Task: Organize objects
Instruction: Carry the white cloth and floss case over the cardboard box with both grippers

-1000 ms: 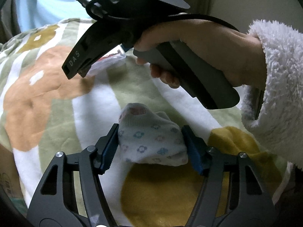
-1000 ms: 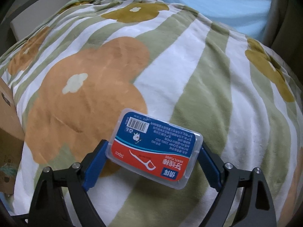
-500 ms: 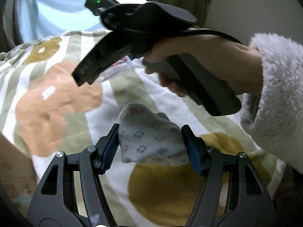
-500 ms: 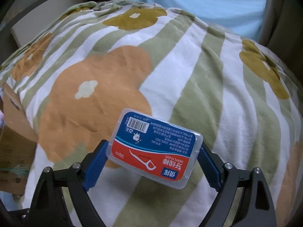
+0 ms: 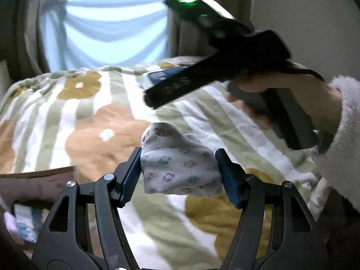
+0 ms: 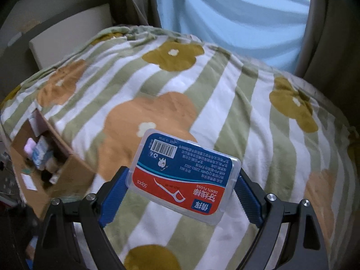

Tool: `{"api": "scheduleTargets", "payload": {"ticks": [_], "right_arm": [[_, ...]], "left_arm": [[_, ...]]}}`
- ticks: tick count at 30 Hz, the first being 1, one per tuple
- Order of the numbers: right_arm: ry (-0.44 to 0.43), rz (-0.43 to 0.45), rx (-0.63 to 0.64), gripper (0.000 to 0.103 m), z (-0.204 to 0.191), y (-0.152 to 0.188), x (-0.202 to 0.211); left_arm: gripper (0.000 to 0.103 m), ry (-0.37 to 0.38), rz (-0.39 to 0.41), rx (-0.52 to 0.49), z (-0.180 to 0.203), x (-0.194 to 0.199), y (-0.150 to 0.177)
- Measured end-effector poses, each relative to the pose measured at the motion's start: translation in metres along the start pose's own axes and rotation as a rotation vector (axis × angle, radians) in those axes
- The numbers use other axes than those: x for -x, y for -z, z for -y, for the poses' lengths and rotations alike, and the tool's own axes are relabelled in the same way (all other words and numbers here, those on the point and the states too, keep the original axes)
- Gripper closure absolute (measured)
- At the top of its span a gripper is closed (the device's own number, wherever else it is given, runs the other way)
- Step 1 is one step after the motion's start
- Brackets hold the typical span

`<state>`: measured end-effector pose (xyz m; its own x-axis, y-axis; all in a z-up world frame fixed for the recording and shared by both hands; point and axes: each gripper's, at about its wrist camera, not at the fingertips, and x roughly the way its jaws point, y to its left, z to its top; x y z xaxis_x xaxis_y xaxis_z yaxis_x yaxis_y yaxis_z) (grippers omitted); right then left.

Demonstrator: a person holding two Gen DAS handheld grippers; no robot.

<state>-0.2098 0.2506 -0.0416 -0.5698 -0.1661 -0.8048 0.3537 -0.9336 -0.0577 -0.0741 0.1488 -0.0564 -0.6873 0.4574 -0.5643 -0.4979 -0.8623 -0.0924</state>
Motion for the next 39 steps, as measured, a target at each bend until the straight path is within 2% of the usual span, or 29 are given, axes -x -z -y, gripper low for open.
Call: {"api": "scheduleTargets", "payload": {"ticks": [6, 15, 27, 33, 39], "right_arm": [[-0.014, 0.026, 0.004, 0.015, -0.040, -0.004, 0.039], [-0.090, 0.034, 0.029, 0.015, -0.108, -0.019, 0.053], [-0.179, 0.003, 0.091, 0.015, -0.190, -0.036, 0.021], [-0.213, -0.038, 0.124, 0.015, -0.218, -0.029, -0.003], [-0.254, -0.088, 0.158, 0.015, -0.240, -0.014, -0.026]], "left_arm": [[0.041, -0.049, 0.022, 0.032, -0.032, 0.052, 0.009], [0.041, -0.161, 0.034, 0.077, -0.105, 0.099, 0.025], [0.041, -0.274, 0.012, 0.151, -0.211, 0.125, 0.052], [0.041, -0.304, -0.009, 0.194, -0.254, 0.125, 0.070], [0.041, -0.319, -0.037, 0.231, -0.279, 0.113, 0.086]]}}
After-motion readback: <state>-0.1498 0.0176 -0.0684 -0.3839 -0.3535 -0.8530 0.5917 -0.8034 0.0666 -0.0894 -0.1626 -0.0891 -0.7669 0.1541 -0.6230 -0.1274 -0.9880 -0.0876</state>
